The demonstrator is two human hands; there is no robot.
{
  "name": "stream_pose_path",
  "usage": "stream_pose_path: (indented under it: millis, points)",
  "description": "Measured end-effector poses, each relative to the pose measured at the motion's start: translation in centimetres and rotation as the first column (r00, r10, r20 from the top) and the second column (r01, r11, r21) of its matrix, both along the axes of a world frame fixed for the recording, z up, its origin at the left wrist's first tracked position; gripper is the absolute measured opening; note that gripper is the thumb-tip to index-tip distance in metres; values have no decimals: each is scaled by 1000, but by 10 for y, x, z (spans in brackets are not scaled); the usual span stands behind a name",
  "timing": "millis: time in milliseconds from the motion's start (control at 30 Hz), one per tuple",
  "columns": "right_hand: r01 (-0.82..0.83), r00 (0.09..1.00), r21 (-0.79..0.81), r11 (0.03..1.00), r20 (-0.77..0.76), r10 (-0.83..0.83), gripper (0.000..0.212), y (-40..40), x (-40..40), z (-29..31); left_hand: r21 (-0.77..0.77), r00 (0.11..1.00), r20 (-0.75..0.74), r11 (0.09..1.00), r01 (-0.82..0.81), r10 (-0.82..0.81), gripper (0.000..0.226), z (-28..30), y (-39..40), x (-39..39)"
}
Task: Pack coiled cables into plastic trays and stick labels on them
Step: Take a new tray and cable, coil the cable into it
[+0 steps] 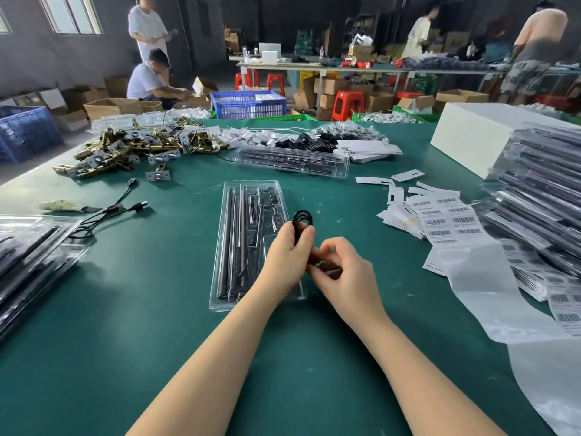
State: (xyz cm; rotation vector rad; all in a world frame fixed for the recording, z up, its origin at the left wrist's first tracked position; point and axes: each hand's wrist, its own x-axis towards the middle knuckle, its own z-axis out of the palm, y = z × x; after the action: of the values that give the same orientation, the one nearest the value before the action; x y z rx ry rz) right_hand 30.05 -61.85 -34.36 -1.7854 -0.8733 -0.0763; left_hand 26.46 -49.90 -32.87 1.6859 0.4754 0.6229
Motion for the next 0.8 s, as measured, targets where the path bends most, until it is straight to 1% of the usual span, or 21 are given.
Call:
stream_pose_path:
  millis: [33, 67, 133, 233, 300, 333, 400, 467, 500, 567, 633, 667, 767, 800]
  points:
    - [-38, 999, -58, 998, 1, 38, 42, -1, -1, 1, -78, 999, 31, 997, -22, 24, 18, 0, 1, 1]
    - [-72, 997, -105, 992, -5, 72, 43, -2, -4, 2, -196, 996, 76, 980, -20, 35, 18, 0, 2, 1]
    - [-101, 995, -156, 983, 0, 102, 44, -3, -7, 2, -394, 988, 146, 919, 5, 58, 18, 0, 4, 1]
    - [-47, 999, -176, 983, -6, 46, 36, -9, -3, 3, -525, 977, 196, 851, 29, 88, 16, 1, 8, 2]
    - [-5, 994, -136, 991, -105, -9, 30, -14, 4, 4, -537, 975, 216, 841, 68, 59, 16, 2, 7, 2]
    - [14, 981, -80, 997, -192, -29, 27, -15, 7, 5, -515, 976, 214, 853, 81, 36, 16, 2, 6, 2]
    - [56, 914, 111, 992, -405, -6, 28, -17, 12, 6, -434, 983, 185, 896, 92, -11, 15, 2, 3, 2]
    - [100, 818, 321, 942, -566, 106, 30, -17, 16, 7, -299, 989, 138, 950, 91, -52, 15, 1, 2, 2]
    - [113, 779, 396, 911, -605, 167, 31, -17, 17, 7, -199, 992, 105, 976, 86, -66, 15, 1, 0, 1]
    - [105, 745, 479, 871, -618, 251, 31, -16, 17, 7, 24, 996, 35, 996, 80, -81, 16, 0, -3, 1]
    - [84, 771, 473, 877, -588, 244, 30, -14, 16, 6, 178, 993, -26, 977, 116, -113, 16, 0, -8, 0]
    - [76, 787, 459, 885, -573, 229, 29, -13, 14, 6, 207, 989, -51, 968, 146, -138, 19, 1, -10, -1]
    - [85, 804, 440, 894, -561, 200, 28, -12, 12, 9, 154, 972, -59, 960, 234, -227, 31, 5, -12, -6]
    - [94, 807, 439, 894, -559, 190, 28, -13, 12, 10, 168, 967, -57, 952, 255, -249, 30, 6, -12, -7]
